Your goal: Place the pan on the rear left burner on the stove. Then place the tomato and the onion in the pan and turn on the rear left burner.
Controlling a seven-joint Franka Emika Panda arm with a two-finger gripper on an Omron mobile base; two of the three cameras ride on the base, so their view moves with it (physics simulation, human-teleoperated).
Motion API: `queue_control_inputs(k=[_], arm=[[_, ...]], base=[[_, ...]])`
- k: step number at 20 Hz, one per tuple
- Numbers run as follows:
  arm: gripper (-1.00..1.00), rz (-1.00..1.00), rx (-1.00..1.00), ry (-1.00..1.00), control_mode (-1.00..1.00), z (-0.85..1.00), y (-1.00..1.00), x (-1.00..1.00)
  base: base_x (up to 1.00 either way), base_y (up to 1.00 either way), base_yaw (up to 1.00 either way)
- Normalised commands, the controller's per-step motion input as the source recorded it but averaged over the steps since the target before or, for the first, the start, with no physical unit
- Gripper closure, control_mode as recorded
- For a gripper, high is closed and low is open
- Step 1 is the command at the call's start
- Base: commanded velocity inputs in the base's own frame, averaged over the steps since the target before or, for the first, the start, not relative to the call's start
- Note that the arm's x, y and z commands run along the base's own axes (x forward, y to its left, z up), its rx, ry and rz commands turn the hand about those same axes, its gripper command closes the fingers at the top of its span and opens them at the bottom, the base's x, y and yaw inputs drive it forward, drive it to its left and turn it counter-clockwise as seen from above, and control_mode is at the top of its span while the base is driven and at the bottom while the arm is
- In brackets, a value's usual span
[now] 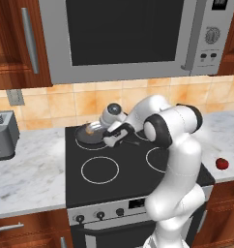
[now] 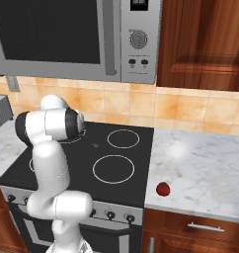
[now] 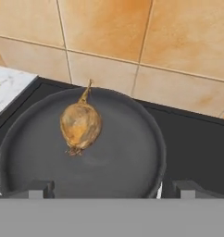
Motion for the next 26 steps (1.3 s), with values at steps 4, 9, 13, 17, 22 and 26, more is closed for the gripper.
queue_control_inputs(k=[4, 9, 13, 17, 22, 26], arm=[[-1.00, 0.00, 0.00, -0.03, -1.00, 0.23, -0.39, -0.46], [-1.00, -0.01, 0.00, -0.05, -1.00, 0.47, -0.38, -0.26], [-1.00, -0.03, 0.00, -0.02, -1.00, 0.46, -0.43, -0.22], [-1.00, -0.05, 0.00, 0.00, -1.00, 0.32, -0.47, -0.29], [-1.00, -0.05, 0.00, 0.00, -1.00, 0.37, -0.54, -0.28], [-1.00, -0.05, 0.00, 0.00, -1.00, 0.41, -0.56, -0.38]], base=[[0.00, 0.00, 0.00], [0.00, 0.00, 0.00], [0.00, 0.00, 0.00], [0.00, 0.00, 0.00], [0.00, 0.00, 0.00], [0.00, 0.00, 0.00]])
